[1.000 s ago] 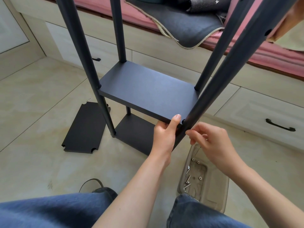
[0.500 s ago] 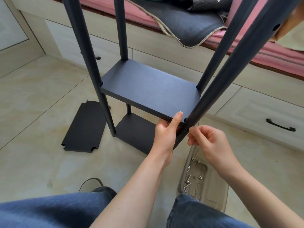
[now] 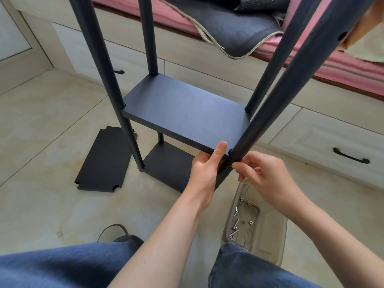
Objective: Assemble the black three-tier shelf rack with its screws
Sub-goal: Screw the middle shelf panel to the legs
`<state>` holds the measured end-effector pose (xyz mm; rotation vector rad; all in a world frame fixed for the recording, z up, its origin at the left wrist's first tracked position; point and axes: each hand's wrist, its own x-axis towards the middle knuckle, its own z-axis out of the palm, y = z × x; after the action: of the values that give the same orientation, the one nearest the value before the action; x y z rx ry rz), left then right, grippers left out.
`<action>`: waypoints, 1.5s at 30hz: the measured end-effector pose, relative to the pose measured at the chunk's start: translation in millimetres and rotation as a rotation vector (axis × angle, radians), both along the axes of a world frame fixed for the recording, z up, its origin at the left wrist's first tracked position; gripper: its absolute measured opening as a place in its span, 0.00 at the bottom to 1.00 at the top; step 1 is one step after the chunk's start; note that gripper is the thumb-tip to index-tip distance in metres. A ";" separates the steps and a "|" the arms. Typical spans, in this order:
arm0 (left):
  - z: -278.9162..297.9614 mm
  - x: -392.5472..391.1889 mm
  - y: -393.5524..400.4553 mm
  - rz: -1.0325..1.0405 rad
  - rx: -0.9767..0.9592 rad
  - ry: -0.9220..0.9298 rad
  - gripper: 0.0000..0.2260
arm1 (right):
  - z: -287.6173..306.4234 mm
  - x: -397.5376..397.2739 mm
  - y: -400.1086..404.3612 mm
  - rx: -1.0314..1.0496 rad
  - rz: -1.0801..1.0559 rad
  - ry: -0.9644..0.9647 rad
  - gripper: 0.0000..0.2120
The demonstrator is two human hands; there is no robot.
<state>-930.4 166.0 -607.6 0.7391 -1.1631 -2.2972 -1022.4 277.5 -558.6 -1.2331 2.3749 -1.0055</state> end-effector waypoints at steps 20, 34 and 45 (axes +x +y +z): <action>7.1 -6.8 6.4 0.022 0.080 -0.032 0.13 | -9.3 17.5 4.3 0.024 -0.104 0.048 0.12; 13.5 -2.8 5.3 0.037 0.062 -0.027 0.20 | -2.5 4.2 -1.0 -0.060 0.059 0.066 0.18; 20.3 -6.6 -5.1 -0.014 -0.018 0.020 0.15 | 19.1 -15.2 -13.5 -0.127 0.027 0.160 0.18</action>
<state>-936.9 160.8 -587.3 0.7026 -1.1819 -2.2971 -1037.5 264.0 -539.4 -1.4370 2.4382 -1.1024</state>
